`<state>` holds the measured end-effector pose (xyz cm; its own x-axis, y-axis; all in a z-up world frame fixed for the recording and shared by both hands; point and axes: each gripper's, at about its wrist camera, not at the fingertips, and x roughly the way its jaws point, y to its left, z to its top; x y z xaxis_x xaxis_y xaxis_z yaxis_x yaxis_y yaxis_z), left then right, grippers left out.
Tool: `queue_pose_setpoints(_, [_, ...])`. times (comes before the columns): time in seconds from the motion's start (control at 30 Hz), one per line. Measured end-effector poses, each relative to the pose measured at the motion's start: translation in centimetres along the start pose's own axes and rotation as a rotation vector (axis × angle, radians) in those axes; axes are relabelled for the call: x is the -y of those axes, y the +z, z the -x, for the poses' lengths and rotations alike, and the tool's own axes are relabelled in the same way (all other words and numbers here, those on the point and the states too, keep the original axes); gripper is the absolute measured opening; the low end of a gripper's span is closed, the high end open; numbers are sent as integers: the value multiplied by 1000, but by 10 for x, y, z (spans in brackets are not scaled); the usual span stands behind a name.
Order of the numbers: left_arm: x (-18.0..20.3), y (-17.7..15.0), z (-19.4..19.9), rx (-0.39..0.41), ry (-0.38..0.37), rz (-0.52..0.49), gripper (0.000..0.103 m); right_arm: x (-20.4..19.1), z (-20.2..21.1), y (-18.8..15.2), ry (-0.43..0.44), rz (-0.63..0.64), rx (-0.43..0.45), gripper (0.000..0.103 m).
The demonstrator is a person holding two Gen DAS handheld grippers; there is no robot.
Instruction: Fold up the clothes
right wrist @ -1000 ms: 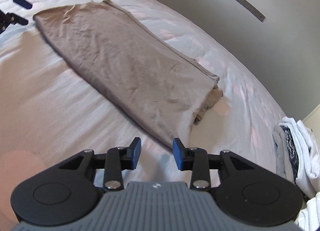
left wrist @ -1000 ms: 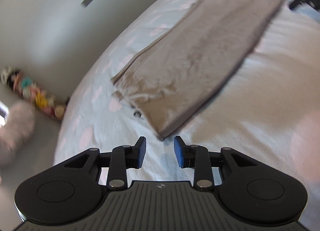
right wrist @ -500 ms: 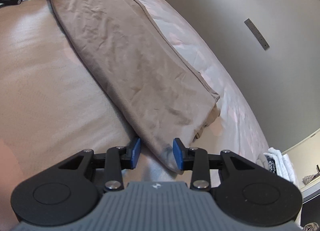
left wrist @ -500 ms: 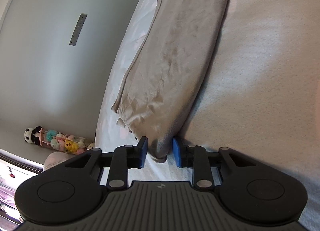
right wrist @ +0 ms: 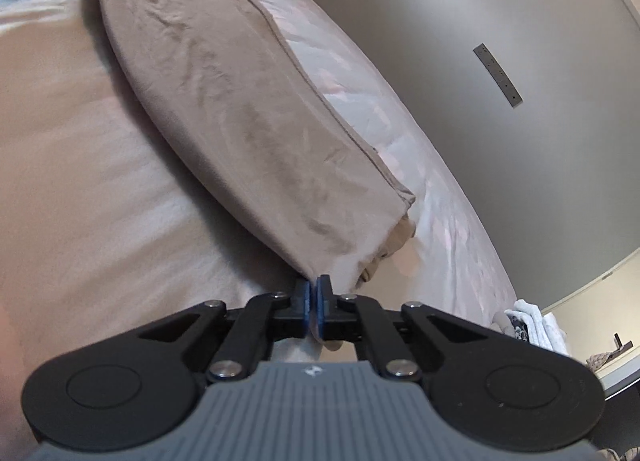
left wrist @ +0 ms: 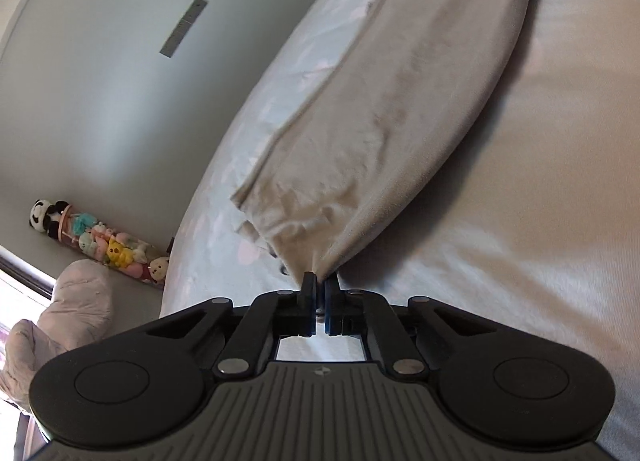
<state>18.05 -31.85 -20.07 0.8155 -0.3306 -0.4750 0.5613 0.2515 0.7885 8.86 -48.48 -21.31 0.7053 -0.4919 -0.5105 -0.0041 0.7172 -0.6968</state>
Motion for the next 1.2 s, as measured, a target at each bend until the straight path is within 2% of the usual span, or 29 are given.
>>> queue_pose_setpoints(0.3, [-30,10,34,24,-50,-59,1,33,35,13,20,13,26,2])
queue_pose_setpoints(0.5, [-51,14,59,5,-137,-90,1,59,66,20,108,50,8,2])
queue_pose_setpoints(0.63, [-48,9,82,4,-150,-165,1,58,95,17,161,78,-5,2])
queue_pose_setpoints(0.87, [-41,2,112,-11,-194,-198,1,54,139,6,219,71,-16,2])
queue_pose_setpoints(1.0, [-30,-5,119,-33,-227,-205,1,41,136,-2,273,62,-54,2])
queue_pose_setpoints(1.2, [-9,-15,109,-99,-297,-178,1,23,122,-12,349,54,-114,2])
